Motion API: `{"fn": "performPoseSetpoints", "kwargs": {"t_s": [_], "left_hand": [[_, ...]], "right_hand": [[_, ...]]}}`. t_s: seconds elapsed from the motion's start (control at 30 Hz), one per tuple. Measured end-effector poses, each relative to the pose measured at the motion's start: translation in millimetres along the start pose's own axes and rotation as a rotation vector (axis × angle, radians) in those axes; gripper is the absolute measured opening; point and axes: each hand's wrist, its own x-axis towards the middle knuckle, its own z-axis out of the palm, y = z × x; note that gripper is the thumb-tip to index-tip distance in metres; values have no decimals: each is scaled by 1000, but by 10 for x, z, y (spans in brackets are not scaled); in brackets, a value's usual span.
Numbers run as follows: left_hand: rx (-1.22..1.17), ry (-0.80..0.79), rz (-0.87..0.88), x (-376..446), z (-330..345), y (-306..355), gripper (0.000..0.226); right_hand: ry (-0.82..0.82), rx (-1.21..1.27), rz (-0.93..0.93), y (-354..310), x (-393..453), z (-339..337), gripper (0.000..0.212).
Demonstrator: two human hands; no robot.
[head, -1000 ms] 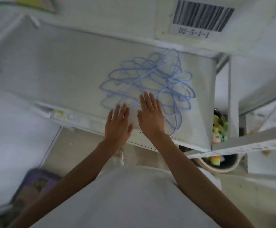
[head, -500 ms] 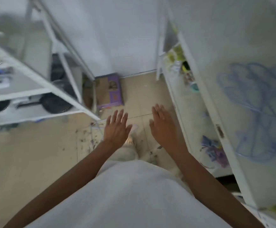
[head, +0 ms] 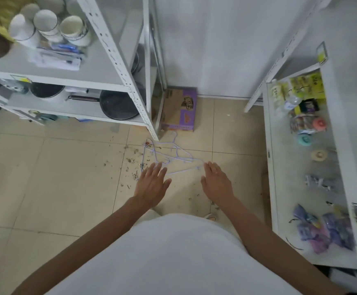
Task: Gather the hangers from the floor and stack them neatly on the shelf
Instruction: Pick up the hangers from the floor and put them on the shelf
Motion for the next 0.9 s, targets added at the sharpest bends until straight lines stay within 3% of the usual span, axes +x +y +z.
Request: {"fn": "performPoseSetpoints", "kwargs": {"t_s": [0.3,0.47,0.57,0.63,0.9], "left_hand": [[-67,-186,16,185,263,-702,61],[-135,-211,-116,410,332,-806,58],[-188,-277,-196,565,296,-839,55],[-184,-229,-209,817,363,-905,53],[-409,-276,-404,2098,1169,-1277,40]], "right_hand": [[-248,43,145,-767,522,372,51],[-297,30,-8,-968,888,497,45],[-418,60,-49,-899,1143,482,47],[-397,25,-66,-747,1495,510,46],[-399,135,147,-119,2913,1134,34]]}}
